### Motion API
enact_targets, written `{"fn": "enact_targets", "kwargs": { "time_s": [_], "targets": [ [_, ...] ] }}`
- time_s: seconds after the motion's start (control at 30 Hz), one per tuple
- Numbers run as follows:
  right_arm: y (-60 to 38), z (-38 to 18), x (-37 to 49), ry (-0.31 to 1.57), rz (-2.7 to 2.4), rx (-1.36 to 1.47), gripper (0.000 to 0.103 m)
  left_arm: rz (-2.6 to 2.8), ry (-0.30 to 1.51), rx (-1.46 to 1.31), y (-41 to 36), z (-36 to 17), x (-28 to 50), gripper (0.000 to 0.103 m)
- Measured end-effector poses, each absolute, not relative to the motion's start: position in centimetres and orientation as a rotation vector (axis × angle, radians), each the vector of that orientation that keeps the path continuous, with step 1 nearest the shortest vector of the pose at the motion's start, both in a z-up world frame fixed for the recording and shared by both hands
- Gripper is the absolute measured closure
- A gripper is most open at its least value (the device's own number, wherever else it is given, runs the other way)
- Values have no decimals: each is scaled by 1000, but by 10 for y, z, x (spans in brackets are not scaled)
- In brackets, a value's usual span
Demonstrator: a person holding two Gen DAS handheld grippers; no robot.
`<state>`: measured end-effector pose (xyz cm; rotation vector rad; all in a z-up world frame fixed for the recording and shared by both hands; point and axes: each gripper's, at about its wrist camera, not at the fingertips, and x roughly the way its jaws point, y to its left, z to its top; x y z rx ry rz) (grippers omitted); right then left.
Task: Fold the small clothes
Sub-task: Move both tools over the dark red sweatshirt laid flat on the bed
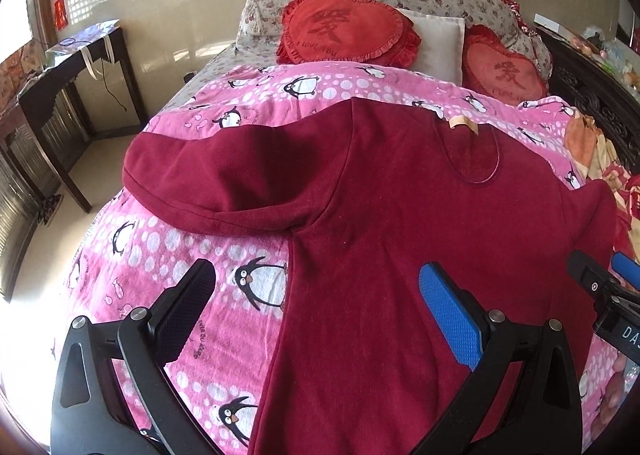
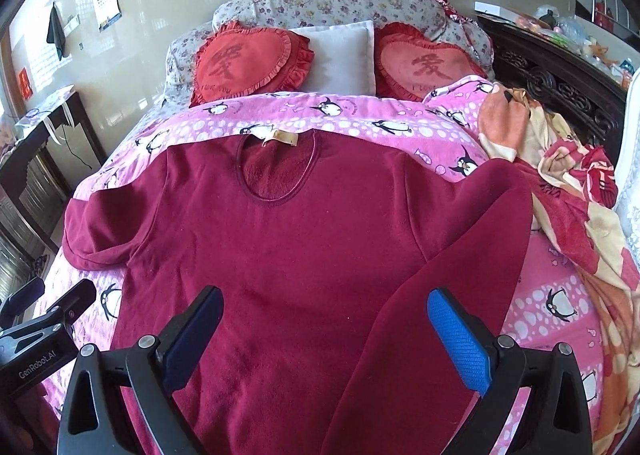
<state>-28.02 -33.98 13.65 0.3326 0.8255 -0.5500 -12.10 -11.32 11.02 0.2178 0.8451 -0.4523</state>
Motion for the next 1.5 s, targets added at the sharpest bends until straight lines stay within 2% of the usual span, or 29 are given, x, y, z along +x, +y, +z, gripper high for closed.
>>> {"fn": "enact_targets", "kwargs": {
  "time_s": [1.5],
  "targets": [
    [-321, 99, -213, 911, -470, 288, 2, -359, 917, 169, -99, 75, -60, 0]
  ]
}}
